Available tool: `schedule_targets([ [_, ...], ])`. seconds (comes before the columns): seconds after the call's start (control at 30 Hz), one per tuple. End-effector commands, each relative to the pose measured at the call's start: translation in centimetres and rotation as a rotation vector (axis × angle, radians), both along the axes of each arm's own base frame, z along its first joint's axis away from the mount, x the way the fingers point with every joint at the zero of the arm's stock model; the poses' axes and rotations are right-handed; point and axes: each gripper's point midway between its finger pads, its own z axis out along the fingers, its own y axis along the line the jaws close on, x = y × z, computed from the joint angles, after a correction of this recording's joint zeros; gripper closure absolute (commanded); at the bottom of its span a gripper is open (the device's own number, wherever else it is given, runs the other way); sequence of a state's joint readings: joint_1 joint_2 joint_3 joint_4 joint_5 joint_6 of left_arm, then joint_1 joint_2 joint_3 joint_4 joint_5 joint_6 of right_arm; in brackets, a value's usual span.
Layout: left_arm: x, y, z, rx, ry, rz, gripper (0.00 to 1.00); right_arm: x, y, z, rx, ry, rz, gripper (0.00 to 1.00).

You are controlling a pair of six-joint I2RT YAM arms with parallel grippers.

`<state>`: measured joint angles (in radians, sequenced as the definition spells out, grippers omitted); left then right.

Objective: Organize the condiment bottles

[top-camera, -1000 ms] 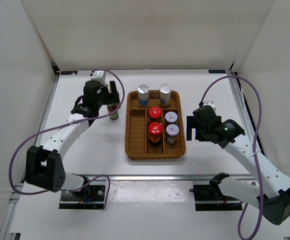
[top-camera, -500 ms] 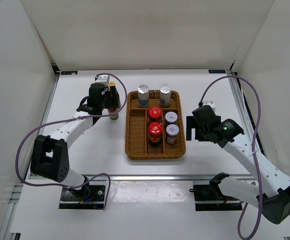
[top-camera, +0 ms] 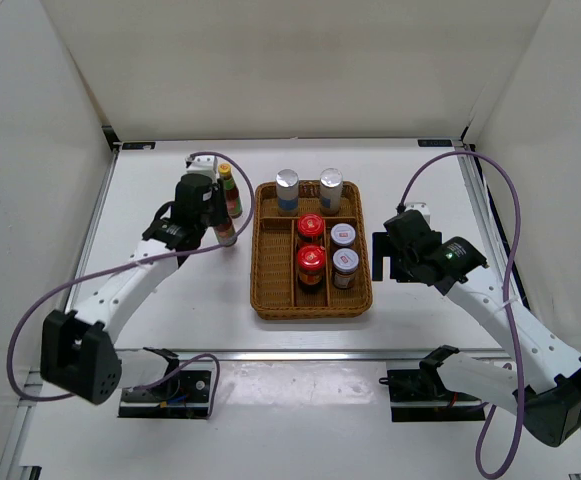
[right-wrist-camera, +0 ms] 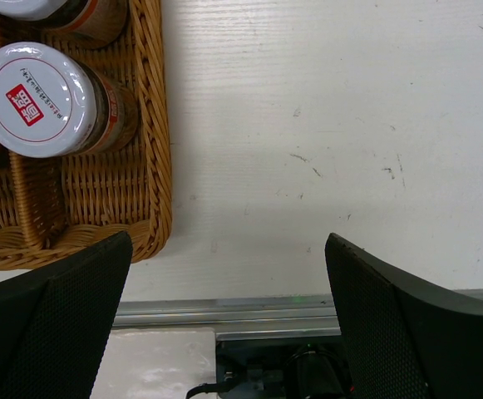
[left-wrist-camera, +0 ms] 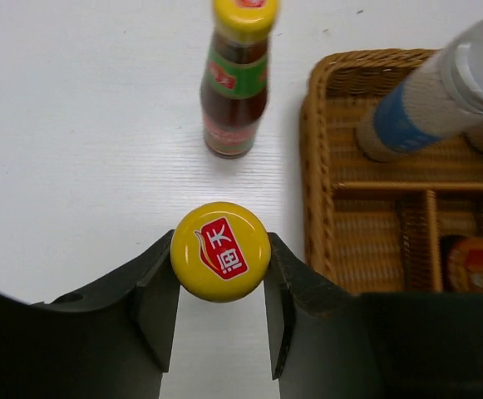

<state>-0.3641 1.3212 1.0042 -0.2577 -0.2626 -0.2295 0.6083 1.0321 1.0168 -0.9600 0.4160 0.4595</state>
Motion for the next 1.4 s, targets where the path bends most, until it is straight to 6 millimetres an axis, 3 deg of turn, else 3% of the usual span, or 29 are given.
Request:
schedule_targets([
  [0.0, -1.7, -1.6, 8.6, -0.084, -0.23, -0.013, 0.79, 0.6, 0.4, 0.3, 0.014, -0.025, 0.009, 0.0],
  [0.07, -2.7, -2.0, 11.1, -0.105, -0.285, -0.023, 0.8, 0.6, 0.4, 0.3, 0.014, -0.025, 0.009, 0.0],
  [0.23, -3.9, -5.7, 15.7, -0.165, -0.365, -0.113, 0.82, 0.6, 0.4, 0.1, 0.008, -0.017, 0.009, 0.0],
  [0.37, -2.7, -8.5, 16.0, -0.15, -0.387, -0.168, 0.82, 0.6, 0.4, 0.1, 0.008, -0.017, 0.009, 0.0],
  [0.43, -1.8, -10.2, 13.9, -0.117, -0.344, -0.189, 0.82, 0.6, 0.4, 0.1, 0.008, -0.017, 0.009, 0.0],
  [0.47, -1.2, -10.5, 13.9, -0.116, -0.349, -0.18, 0.82, 0.6, 0.4, 0.1, 0.008, -0.017, 0.009, 0.0],
  [0.5, -0.4, -11.1, 12.3, -0.098, -0.32, -0.182, 0.82, 0.6, 0.4, 0.1, 0.008, -0.017, 0.009, 0.0],
  [0.63, 0.8, -11.9, 8.6, -0.07, -0.25, -0.17, 0.82, 0.6, 0.4, 0.1, 0.008, -0.017, 0.009, 0.0],
  [0.87, 1.7, -12.6, 4.8, -0.075, -0.213, -0.151, 0.77, 0.7, 0.4, -0.2, 0.002, -0.008, 0.009, 0.0],
  [1.07, 1.7, -12.4, 3.5, -0.066, -0.188, -0.139, 0.58, 0.7, 0.4, -0.2, 0.002, -0.008, 0.009, 0.0],
  [1.1, 1.7, -12.4, 3.5, -0.066, -0.188, -0.139, 0.4, 0.7, 0.4, -0.2, 0.002, -0.008, 0.009, 0.0],
  [1.2, 1.6, -11.7, 3.8, -0.054, -0.196, -0.108, 0.05, 0.7, 0.4, -0.2, 0.002, -0.008, 0.009, 0.0],
  [1.23, 1.5, -11.4, 4.0, -0.059, -0.197, -0.096, 0.0, 0.7, 0.4, -0.2, 0.002, -0.008, 0.009, 0.0],
  [1.3, 1.5, -11.2, 4.9, -0.063, -0.209, -0.087, 0.0, 0.7, 0.4, -0.2, 0.002, -0.008, 0.009, 0.0],
  [1.37, 1.5, -10.4, 7.1, -0.041, -0.254, -0.072, 0.0, 0.7, 0.4, -0.2, 0.002, -0.008, 0.009, 0.0],
])
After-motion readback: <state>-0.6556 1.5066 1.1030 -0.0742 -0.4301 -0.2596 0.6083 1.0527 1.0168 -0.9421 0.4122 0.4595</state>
